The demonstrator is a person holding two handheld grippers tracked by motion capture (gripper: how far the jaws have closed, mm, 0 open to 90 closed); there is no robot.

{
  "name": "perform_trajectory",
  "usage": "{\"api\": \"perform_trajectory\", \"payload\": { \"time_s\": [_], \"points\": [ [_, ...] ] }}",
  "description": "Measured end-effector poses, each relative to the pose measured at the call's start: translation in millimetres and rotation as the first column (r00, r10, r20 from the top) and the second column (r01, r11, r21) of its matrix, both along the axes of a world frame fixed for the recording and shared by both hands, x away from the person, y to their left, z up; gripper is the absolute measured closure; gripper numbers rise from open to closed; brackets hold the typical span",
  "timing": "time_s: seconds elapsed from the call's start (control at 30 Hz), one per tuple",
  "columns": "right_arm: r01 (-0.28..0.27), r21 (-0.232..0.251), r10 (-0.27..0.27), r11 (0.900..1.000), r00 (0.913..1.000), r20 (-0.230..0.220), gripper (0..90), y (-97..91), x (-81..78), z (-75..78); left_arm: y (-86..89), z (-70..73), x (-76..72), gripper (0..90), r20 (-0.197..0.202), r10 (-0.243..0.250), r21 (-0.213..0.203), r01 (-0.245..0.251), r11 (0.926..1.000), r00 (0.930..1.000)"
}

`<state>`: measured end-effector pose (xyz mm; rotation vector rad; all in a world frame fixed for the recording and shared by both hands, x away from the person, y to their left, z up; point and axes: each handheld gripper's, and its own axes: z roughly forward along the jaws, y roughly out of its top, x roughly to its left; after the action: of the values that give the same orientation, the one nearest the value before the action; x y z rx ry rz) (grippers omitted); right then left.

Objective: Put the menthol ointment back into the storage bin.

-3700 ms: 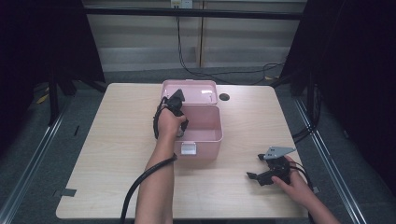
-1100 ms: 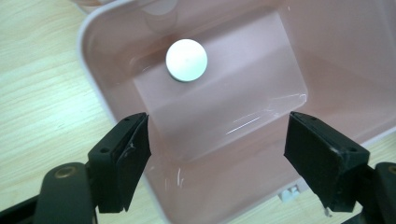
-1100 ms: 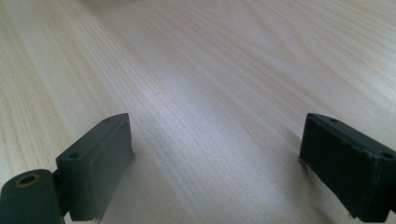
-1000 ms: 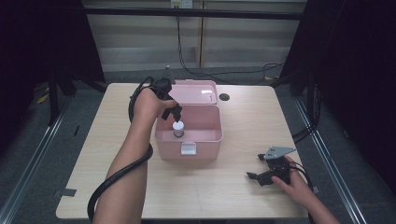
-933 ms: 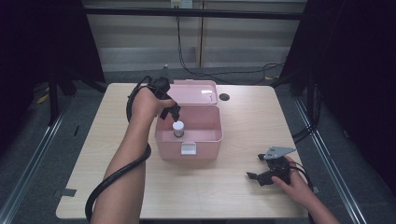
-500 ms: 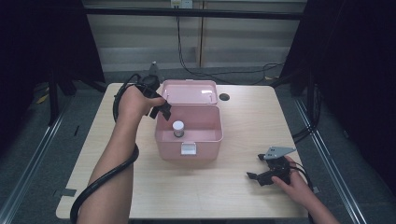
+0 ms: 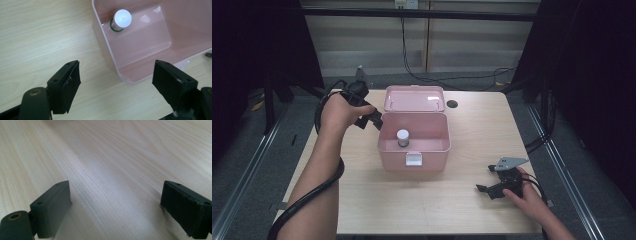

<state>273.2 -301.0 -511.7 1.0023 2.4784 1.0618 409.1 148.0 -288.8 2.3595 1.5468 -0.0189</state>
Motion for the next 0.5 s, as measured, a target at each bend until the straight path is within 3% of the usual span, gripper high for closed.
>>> {"api": "perform_trajectory", "payload": {
  "time_s": [0.37, 0.5],
  "points": [
    [0.000, 0.000, 0.000, 1.0000, 1.0000, 0.000, 8.8, 0.0, 0.0, 0.0, 19.4, -7.2, -10.5, 21.6, 0.009, 0.015, -0.003, -0.015, 0.9999, 0.9998],
    [0.000, 0.000, 0.000, 1.0000, 1.0000, 0.000, 8.9, 0.0, 0.0, 0.0, 24.8, -12.0, -15.7, 21.6, 0.013, -0.004, -0.001, 0.004, 1.0000, 0.9999]
  ]
}}
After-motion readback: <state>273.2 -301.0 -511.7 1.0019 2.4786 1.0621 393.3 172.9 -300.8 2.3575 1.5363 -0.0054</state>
